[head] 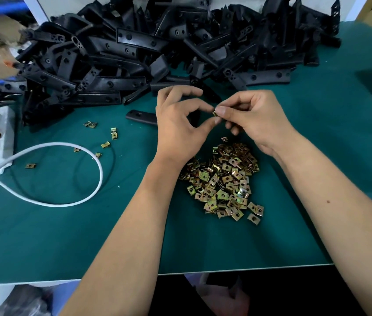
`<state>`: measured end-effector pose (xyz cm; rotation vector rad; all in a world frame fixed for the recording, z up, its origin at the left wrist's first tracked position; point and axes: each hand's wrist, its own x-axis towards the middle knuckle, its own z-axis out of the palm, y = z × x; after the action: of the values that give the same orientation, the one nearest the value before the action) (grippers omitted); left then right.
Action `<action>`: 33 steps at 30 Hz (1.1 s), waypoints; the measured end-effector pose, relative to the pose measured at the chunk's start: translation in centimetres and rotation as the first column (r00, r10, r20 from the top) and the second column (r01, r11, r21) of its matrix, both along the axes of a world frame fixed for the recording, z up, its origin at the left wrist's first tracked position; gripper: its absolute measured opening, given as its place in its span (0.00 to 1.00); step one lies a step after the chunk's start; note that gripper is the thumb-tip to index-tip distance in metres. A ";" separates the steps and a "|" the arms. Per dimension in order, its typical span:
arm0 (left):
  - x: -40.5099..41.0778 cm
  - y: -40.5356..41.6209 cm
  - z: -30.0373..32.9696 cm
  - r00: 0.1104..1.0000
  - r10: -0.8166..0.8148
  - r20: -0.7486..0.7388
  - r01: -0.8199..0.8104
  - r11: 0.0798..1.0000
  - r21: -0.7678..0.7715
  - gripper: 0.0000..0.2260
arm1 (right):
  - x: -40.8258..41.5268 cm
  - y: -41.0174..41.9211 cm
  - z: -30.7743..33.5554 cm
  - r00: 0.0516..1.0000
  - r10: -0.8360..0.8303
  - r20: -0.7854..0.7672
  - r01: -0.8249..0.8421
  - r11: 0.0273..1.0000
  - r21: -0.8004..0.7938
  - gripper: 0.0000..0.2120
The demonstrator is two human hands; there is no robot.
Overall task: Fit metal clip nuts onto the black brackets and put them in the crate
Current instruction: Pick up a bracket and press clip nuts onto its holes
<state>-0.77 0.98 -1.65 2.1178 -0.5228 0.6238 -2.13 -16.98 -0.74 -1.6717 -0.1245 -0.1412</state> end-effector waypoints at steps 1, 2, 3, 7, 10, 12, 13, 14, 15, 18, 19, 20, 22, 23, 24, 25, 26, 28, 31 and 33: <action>0.0 0.0 0.0 1.000 -0.010 0.005 0.010 1.000 0.005 0.07 | 0.0 0.0 0.0 1.000 0.001 -0.013 -0.001 1.000 0.008 0.01; 0.1 -0.1 -0.1 1.000 -0.020 0.006 0.020 1.000 0.009 0.07 | 0.1 -0.1 -0.1 1.000 0.001 -0.028 -0.001 1.000 0.013 0.01; 0.1 -0.1 -0.2 1.000 -0.028 0.006 0.028 1.000 0.010 0.06 | 0.1 -0.2 -0.1 0.999 0.000 -0.045 0.001 1.000 0.020 0.02; 0.4 -0.2 -0.3 0.999 -0.029 0.026 0.029 1.000 0.011 0.05 | 0.3 0.0 -0.2 0.996 -0.026 -0.087 0.033 0.996 0.078 0.03; 0.4 -0.4 -0.4 0.999 -0.002 0.050 0.002 1.000 0.008 0.06 | 0.2 0.6 -0.5 0.996 -0.081 -0.045 0.084 0.993 0.081 0.04; 0.5 -0.4 -0.5 0.999 0.012 0.047 -0.012 1.000 0.010 0.06 | 0.1 1.0 -0.7 0.993 -0.117 0.021 0.117 0.993 0.026 0.03; 0.6 -0.3 -0.5 0.999 0.016 0.042 -0.016 1.000 0.007 0.06 | 0.1 1.1 -0.7 0.989 -0.133 0.063 0.135 0.991 -0.017 0.02; 0.6 -0.4 -0.6 0.999 0.019 0.038 -0.019 1.000 -0.004 0.06 | 0.0 1.2 -0.8 0.984 -0.147 0.103 0.153 0.987 -0.054 0.02; 0.6 -0.4 -0.6 0.999 0.018 0.030 -0.017 1.000 -0.023 0.06 | 0.1 1.3 -0.8 0.978 -0.160 0.132 0.171 0.982 -0.076 0.02; 0.3 -0.7 -0.5 1.000 -0.009 -0.015 0.007 0.996 -0.090 0.05 | 0.1 1.1 -0.8 0.978 -0.161 0.133 0.173 0.981 -0.085 0.03; 0.3 -0.7 -0.5 1.000 -0.019 -0.022 0.017 0.995 -0.099 0.05 | 0.2 1.0 -0.8 0.983 -0.142 0.115 0.152 0.985 -0.086 0.03; 0.3 -0.7 -0.4 0.999 -0.026 -0.023 0.023 0.994 -0.103 0.04 | 0.2 0.9 -0.8 0.988 -0.118 0.097 0.127 0.988 -0.091 0.03; 0.3 -0.5 -0.3 0.999 -0.034 -0.024 0.031 0.993 -0.114 0.04 | 0.1 0.8 -0.8 0.993 -0.079 0.082 0.088 0.989 -0.116 0.04; 0.4 -0.4 -0.3 0.999 -0.037 -0.024 0.034 0.992 -0.121 0.04 | 0.1 0.8 -0.8 0.994 -0.068 0.087 0.079 0.988 -0.135 0.04; 0.4 -0.3 -0.3 0.999 -0.040 -0.022 0.037 0.991 -0.125 0.04 | 0.1 0.7 -0.7 0.993 -0.063 0.096 0.077 0.985 -0.154 0.05; 0.5 -0.3 -0.3 0.999 -0.042 -0.016 0.040 0.992 -0.124 0.04 | 0.0 0.7 -0.6 0.993 -0.062 0.103 0.079 0.982 -0.173 0.06; 0.4 -0.3 -0.3 0.999 -0.044 -0.005 0.043 0.992 -0.116 0.04 | 0.0 0.7 -0.6 0.993 -0.062 0.105 0.081 0.978 -0.192 0.06; 0.4 -0.2 -0.3 0.998 -0.049 0.033 0.052 0.995 -0.083 0.04 | -0.1 0.5 -0.5 0.994 -0.053 0.092 0.073 0.971 -0.229 0.07; 0.5 0.0 -0.4 0.994 -0.058 0.092 0.060 0.998 -0.022 0.05 | -0.2 0.4 -0.3 0.999 -0.008 0.038 0.017 0.965 -0.261 0.09; 0.7 0.1 -0.4 0.989 -0.078 0.129 0.077 0.997 0.014 0.06 | -0.2 0.4 -0.2 1.000 0.027 -0.014 -0.029 0.974 -0.223 0.10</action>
<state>-0.09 1.05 -2.06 2.0643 -0.6774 0.7187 -2.36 -16.63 -0.94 -1.8938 -0.1601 -0.0991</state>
